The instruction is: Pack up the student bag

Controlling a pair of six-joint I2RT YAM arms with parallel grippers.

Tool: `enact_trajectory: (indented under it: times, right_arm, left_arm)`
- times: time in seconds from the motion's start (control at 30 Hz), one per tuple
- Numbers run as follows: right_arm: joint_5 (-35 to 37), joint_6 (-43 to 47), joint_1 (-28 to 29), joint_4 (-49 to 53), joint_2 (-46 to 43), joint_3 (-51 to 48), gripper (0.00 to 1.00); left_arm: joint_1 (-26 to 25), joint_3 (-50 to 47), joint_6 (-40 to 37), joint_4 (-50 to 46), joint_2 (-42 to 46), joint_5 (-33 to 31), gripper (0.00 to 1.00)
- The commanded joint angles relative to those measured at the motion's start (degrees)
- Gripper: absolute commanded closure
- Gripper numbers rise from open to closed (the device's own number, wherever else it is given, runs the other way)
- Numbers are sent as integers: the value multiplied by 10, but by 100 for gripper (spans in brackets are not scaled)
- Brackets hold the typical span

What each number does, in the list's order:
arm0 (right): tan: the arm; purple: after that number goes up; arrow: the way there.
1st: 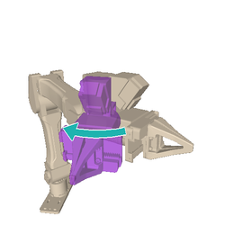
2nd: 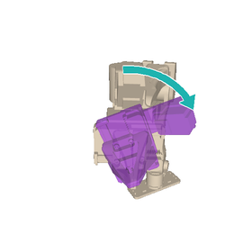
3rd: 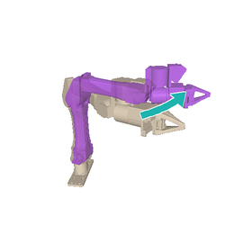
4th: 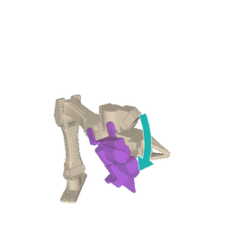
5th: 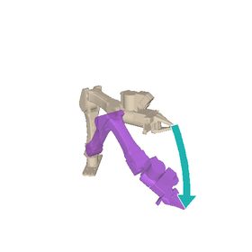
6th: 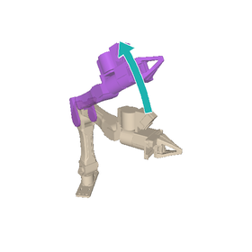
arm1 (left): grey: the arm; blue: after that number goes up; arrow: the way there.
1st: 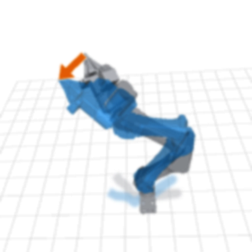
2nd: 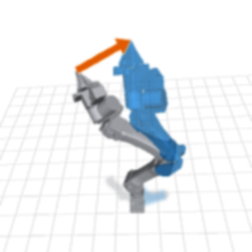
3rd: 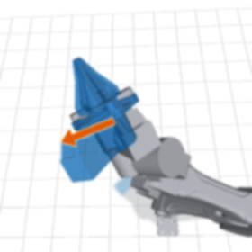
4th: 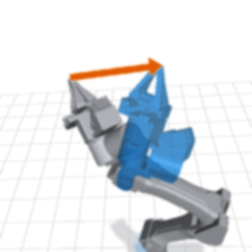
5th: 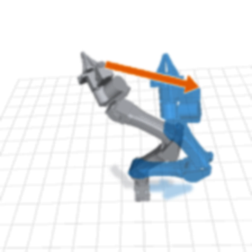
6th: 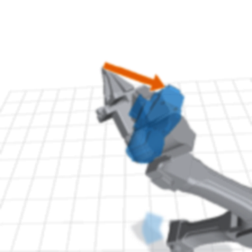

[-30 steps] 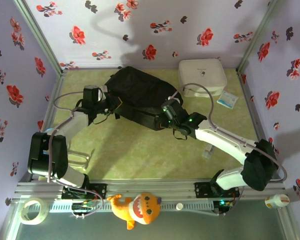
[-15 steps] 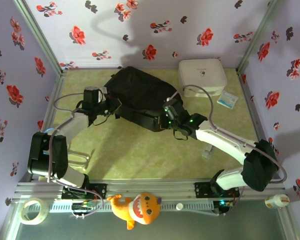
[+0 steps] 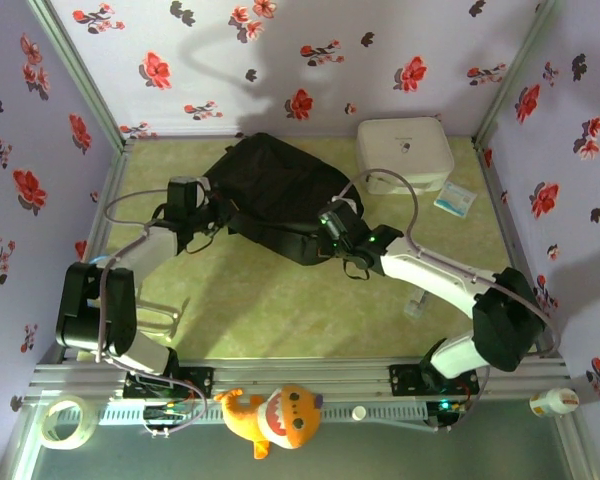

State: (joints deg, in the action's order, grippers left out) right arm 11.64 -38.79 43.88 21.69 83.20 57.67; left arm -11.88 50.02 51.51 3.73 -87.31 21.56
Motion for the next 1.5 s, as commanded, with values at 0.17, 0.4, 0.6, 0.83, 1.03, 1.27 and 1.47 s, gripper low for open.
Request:
enact_trajectory:
  times: [0.17,0.4,0.6,0.83,1.03,1.27,1.47]
  right_arm:
    - [89,-54,-35,32,1,-19,100]
    - [27,-3,-35,-17,11,-15,100]
    - [-125,75,-20,-72,55,19,100]
    - [-135,87,18,-91,141,107,100]
    - [-136,84,22,-105,178,147,100]
    - [-144,83,22,-106,188,154,100]
    - [-142,68,22,-115,182,137,100]
  left_arm:
    - [31,-17,4,50,-31,-66,100]
    - [30,6,-14,52,-43,-23,100]
    - [38,91,-87,-28,-79,-3,100]
    - [84,65,-46,-4,-89,-24,51]
    - [74,-51,35,60,-22,-12,38]
    - [5,-145,177,226,1,38,35]
    - [-41,-150,238,295,-39,22,37]
